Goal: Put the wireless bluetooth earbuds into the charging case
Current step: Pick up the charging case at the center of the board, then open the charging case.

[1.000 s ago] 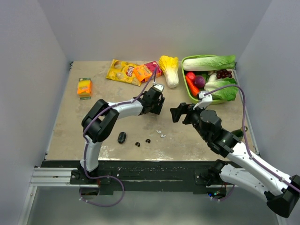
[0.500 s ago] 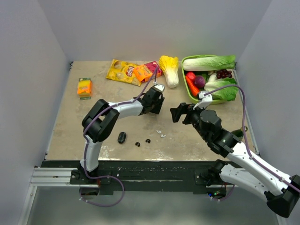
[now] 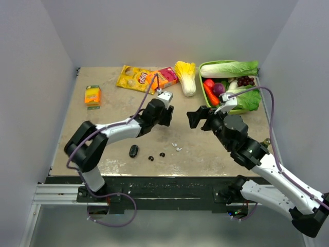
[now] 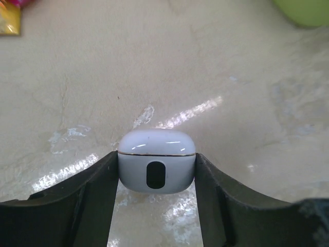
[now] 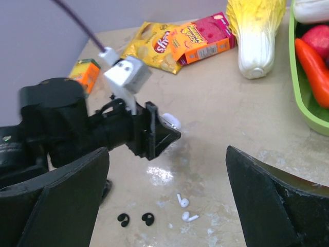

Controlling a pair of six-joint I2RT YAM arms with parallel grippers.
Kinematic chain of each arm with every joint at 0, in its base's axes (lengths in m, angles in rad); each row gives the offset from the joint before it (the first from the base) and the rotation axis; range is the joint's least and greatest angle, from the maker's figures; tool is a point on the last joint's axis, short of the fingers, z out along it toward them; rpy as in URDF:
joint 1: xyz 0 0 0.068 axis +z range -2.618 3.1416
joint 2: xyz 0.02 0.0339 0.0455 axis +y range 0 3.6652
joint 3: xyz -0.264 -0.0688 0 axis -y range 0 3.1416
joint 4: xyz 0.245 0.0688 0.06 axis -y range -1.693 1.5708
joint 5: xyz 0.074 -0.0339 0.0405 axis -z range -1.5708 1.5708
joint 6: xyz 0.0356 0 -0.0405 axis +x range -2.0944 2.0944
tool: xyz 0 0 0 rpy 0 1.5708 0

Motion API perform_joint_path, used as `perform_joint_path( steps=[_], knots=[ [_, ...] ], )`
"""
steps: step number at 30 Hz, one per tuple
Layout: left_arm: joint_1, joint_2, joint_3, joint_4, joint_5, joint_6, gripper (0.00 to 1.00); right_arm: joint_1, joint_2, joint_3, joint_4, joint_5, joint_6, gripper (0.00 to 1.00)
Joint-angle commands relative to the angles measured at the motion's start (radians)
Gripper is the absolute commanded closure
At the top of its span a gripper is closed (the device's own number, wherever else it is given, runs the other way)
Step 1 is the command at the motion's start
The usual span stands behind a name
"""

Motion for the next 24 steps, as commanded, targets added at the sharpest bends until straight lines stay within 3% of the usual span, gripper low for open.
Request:
perform_joint_path(
  steps=[1,4,5,8,9,12,18,24],
  knots=[
    [0.001,-0.251,-0.197,0.389,0.041,-0.001,1.0,0.0,0.011,0.07,-0.017,-0.065,-0.041,0.02],
    [-0.001,-0.341,-0.345,0.561,0.126,0.003,1.0,0.001,0.027,0.093,-0.049,-0.087,-0.07,0.02],
    [-0.001,-0.363,-0.395,0.637,0.239,0.018,1.0,0.001,0.029,0.093,-0.055,-0.096,-0.076,0.02],
    [-0.007,-0.441,-0.632,1.048,0.378,0.028,1.0,0.0,0.034,0.084,-0.044,-0.18,-0.097,0.03],
    [-0.01,-0.458,-0.729,1.251,0.387,0.026,1.0,0.0,0.04,0.084,-0.038,-0.206,-0.113,0.04],
    [-0.01,-0.479,-0.837,1.484,0.433,0.052,1.0,0.0,0.044,0.106,-0.066,-0.252,-0.114,0.05],
    [-0.031,-0.544,-0.928,1.577,0.414,0.159,1.0,0.026,0.129,0.173,-0.162,-0.329,-0.131,0.04],
    [-0.114,-0.568,-0.957,1.542,0.328,0.345,1.0,0.093,0.199,0.182,-0.16,-0.332,-0.117,0.03]
  ],
)
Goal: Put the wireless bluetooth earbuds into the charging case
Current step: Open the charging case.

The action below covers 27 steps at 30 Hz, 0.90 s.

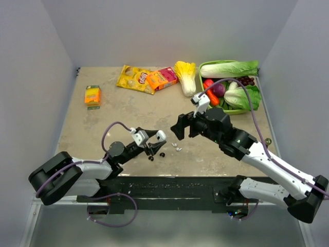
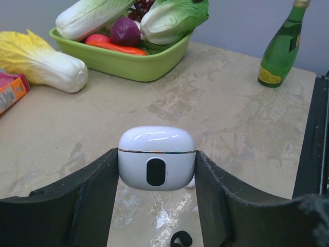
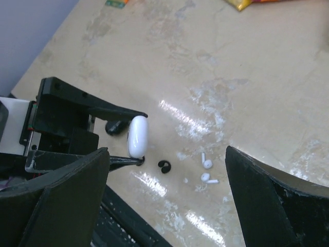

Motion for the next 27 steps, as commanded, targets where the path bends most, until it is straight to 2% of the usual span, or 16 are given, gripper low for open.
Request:
perform_joint_path(
  steps=[1,5,10,17,20,27],
  knots=[
    [-0.067,-0.026,-0.022,0.376,-0.07,0.2,1.0,0.04,0.034,0.036,-0.014,-0.046,-0.007,0.03],
    [-0.127,-0.039,-0.044,0.367,-0.176,0.294,1.0,0.062,0.082,0.046,0.007,-0.051,0.004,0.03],
    [-0.176,-0.062,-0.062,0.352,-0.245,0.34,1.0,0.095,0.146,0.041,0.032,-0.065,0.013,0.03],
    [-0.211,-0.071,-0.061,0.343,-0.248,0.359,1.0,0.103,0.184,0.007,0.108,-0.08,0.053,0.03],
    [-0.22,-0.076,-0.059,0.338,-0.248,0.36,1.0,0.103,0.2,-0.002,0.136,-0.136,0.07,0.03],
    [-0.251,-0.094,-0.053,0.31,-0.263,0.374,1.0,0.103,0.241,-0.008,0.147,-0.146,0.081,0.09]
  ],
)
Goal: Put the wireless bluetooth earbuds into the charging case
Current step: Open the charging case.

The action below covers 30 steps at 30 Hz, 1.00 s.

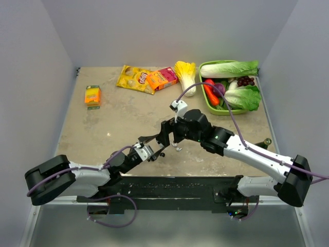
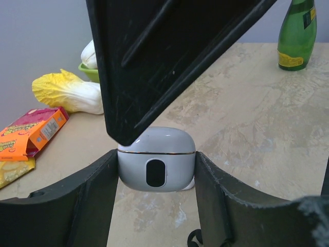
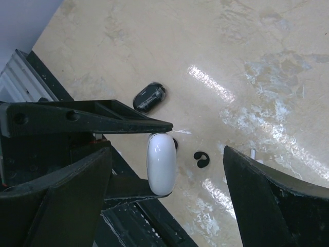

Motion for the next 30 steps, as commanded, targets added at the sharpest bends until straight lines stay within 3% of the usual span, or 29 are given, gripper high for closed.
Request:
perform_joint_path(
  steps=[1,30],
  knots=[
    [-0.023,-0.025,0.005,0.279,-0.018,0.039,1.0,0.002,0.023,-0.002,0.035,-0.028,0.015,0.09],
    [-0.058,-0.074,-0.015,0.288,-0.074,0.061,1.0,-0.024,-0.072,-0.105,0.05,0.096,0.044,0.14]
  ],
)
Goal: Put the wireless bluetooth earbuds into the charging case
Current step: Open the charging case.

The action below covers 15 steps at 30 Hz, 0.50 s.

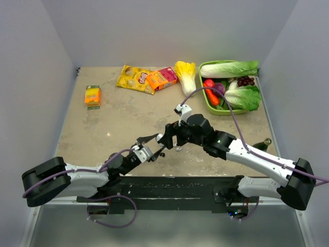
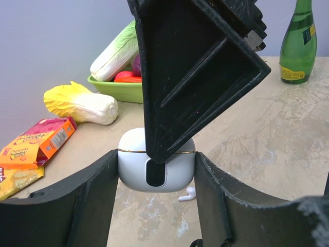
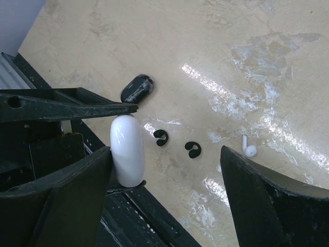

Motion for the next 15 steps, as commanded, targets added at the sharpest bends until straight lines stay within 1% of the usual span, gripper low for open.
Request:
perform_joint_path(
  steps=[1,15],
  knots=[
    [-0.013,-0.022,-0.016,0.287,-0.021,0.034,1.0,-0.023,-0.037,-0.019,0.035,0.055,0.011,0.14],
    [-0.016,-0.016,-0.028,0.305,-0.038,0.037,1.0,-0.026,-0.044,-0.016,0.034,0.066,0.011,0.14]
  ],
)
